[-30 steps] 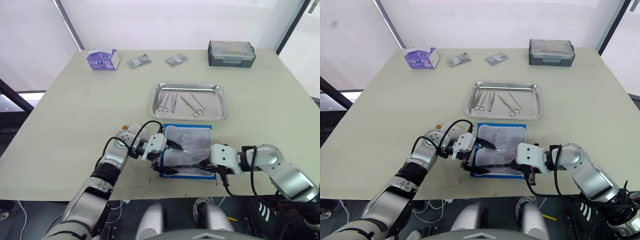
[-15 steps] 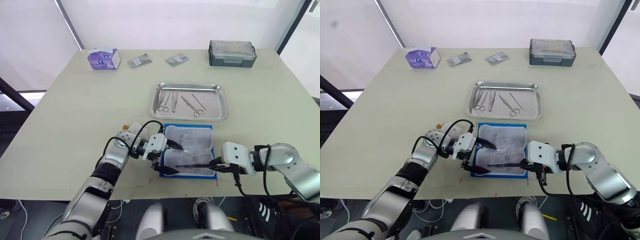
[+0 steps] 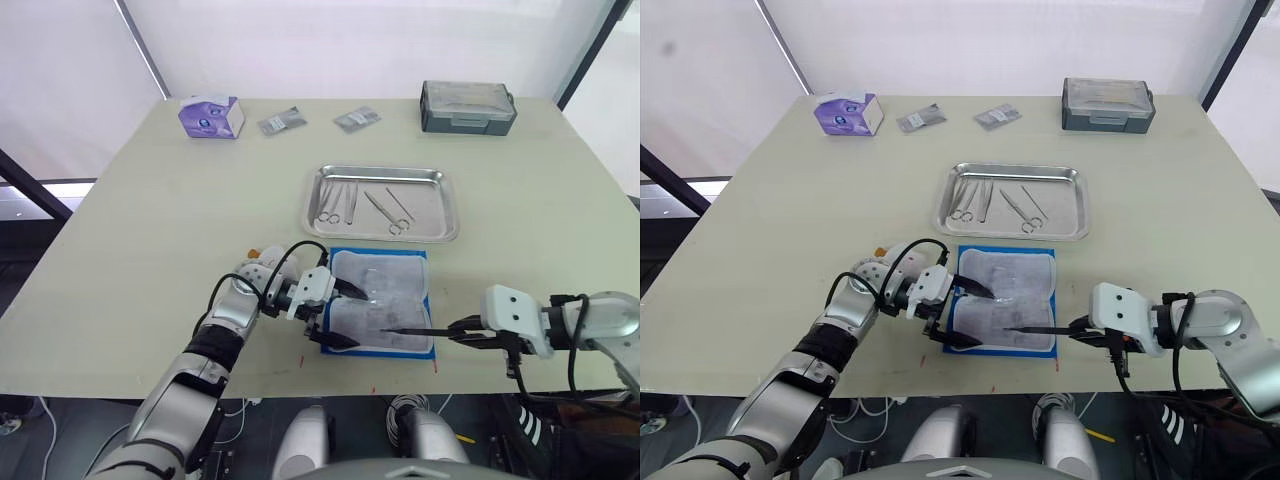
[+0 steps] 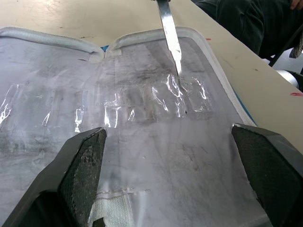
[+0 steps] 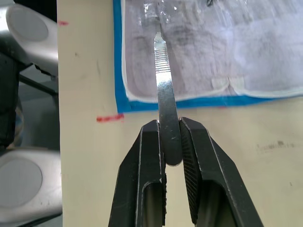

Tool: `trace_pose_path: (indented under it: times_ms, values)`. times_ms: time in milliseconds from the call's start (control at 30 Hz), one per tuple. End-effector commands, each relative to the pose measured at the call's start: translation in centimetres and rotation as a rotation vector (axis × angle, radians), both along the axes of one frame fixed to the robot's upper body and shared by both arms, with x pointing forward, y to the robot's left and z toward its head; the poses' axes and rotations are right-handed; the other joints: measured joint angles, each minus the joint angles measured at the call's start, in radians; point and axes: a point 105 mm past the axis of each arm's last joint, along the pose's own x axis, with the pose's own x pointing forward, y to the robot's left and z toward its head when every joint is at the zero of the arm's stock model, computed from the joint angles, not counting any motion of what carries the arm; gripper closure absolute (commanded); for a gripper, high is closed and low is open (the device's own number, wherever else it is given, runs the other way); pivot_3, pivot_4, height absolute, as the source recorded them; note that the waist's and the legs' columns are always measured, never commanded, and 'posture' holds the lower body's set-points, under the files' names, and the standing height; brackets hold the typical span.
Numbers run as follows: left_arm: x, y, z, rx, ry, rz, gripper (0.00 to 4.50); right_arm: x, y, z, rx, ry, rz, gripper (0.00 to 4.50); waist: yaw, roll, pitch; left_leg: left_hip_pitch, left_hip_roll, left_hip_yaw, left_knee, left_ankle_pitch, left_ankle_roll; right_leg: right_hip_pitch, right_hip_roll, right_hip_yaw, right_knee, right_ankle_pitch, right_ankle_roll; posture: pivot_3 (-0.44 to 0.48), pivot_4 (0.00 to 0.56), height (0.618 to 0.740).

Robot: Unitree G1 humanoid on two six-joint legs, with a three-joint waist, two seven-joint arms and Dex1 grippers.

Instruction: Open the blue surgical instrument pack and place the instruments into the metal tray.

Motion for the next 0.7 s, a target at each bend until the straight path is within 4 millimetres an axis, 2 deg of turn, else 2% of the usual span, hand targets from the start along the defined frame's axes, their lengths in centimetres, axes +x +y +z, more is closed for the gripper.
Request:
trace_pose_path:
  times_ms: [33,400,700]
  values:
    - [-2.4,1.6,-5.0,0.17,0.161,-0.002,0.0,0.4,-0.9,2.0,0.013,-0.08,-0.013,4.45,0.0,0.0,0.0,0.0,0.0,0.0,0.0,0.0,0.0,0.0,0.0,0.0,0.0,0.0,0.0,0.0,0.15,0.727]
    - [-2.4,1.3,-5.0,0.154,0.156,-0.004,0.0,-0.2,-3.5,3.5,0.036,-0.084,-0.073,4.45,0.001,0.0,0.0,0.0,0.0,0.001,0.0,0.0,0.0,0.0,0.0,0.001,0.0,0.0,0.0,0.0,0.15,0.727]
    - [-2.3,1.1,-5.1,0.143,0.153,-0.005,0.0,5.0,-2.5,5.4,0.243,-0.188,-0.322,4.45,0.003,0.003,-0.001,0.0,0.0,0.001,0.0,0.0,0.0,0.001,0.0,0.001,-0.001,0.0,0.0,0.0,0.15,0.727]
